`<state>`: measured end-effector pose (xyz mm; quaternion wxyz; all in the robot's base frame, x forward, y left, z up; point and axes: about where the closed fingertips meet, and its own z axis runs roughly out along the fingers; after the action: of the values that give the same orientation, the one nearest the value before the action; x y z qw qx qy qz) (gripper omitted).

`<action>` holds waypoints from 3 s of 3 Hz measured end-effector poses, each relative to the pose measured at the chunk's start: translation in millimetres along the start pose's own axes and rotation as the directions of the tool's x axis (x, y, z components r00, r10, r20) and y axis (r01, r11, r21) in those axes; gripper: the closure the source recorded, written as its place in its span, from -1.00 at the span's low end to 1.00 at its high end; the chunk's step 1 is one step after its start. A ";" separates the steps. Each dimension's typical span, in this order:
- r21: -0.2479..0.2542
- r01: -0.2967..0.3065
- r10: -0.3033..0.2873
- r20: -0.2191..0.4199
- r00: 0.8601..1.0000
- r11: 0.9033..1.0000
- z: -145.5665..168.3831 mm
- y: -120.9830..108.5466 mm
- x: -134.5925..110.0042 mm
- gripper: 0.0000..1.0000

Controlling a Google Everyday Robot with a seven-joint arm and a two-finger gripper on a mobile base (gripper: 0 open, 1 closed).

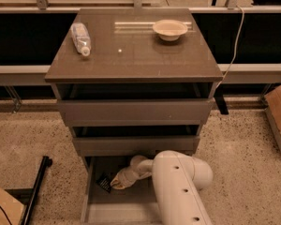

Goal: Pick rxbar chocolate from bottom drawer and place on counter

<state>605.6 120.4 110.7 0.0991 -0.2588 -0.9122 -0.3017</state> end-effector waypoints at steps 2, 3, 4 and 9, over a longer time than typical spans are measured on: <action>0.000 0.000 0.000 0.000 1.000 1.000 -0.8 0.5 0.3 1.00; 0.000 0.000 0.000 0.000 1.000 1.000 -0.7 0.5 0.4 1.00; 0.000 0.000 0.000 0.000 1.000 1.000 -0.7 0.5 0.4 1.00; 0.000 0.000 0.000 0.000 1.000 1.000 -1.5 0.9 0.8 0.62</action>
Offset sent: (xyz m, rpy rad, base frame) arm -0.0594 0.0068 0.1518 0.0554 -0.2601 0.0765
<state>605.5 120.5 112.6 0.0992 -0.2588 -0.9122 -0.3017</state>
